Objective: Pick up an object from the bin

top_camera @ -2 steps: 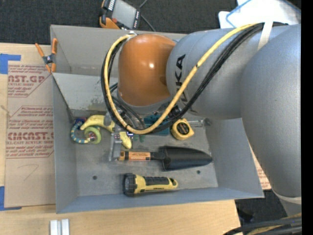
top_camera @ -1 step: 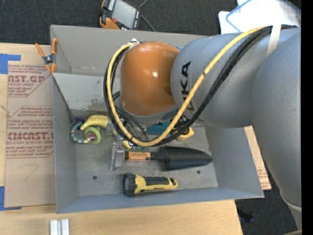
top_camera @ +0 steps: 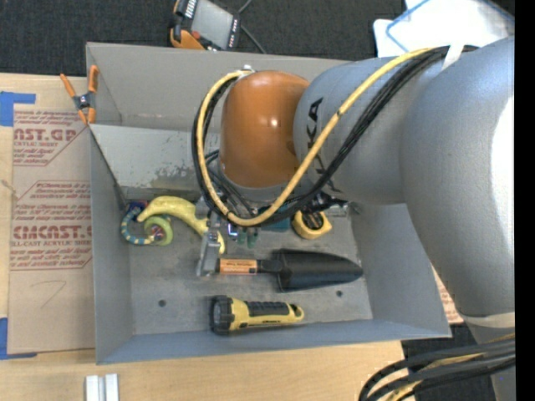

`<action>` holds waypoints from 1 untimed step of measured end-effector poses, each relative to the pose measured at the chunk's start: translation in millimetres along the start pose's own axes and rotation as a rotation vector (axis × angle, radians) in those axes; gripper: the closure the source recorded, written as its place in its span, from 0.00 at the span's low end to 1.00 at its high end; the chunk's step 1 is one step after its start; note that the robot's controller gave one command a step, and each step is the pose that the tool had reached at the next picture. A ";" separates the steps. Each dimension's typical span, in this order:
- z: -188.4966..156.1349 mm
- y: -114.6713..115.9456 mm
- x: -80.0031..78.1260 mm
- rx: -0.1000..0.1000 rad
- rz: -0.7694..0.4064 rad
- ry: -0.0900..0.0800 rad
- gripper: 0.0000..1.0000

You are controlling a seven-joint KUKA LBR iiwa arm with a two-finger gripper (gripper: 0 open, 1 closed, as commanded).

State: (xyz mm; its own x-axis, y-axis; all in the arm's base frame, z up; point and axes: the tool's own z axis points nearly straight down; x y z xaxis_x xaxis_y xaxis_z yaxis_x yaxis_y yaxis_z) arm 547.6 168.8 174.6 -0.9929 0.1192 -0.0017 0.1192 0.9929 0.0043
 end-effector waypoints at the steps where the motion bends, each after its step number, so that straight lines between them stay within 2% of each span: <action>1: 18.8 -62.1 53.3 0.000 -0.319 0.002 0.00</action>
Offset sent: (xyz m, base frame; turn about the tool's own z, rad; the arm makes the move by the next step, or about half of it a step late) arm -0.0147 -0.0180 -0.0176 0.0137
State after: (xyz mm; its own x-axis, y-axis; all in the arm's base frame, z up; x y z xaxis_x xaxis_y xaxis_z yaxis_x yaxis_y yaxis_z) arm 487.4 113.6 155.4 -0.9801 -0.1984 -0.0013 -0.1984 0.9801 0.0039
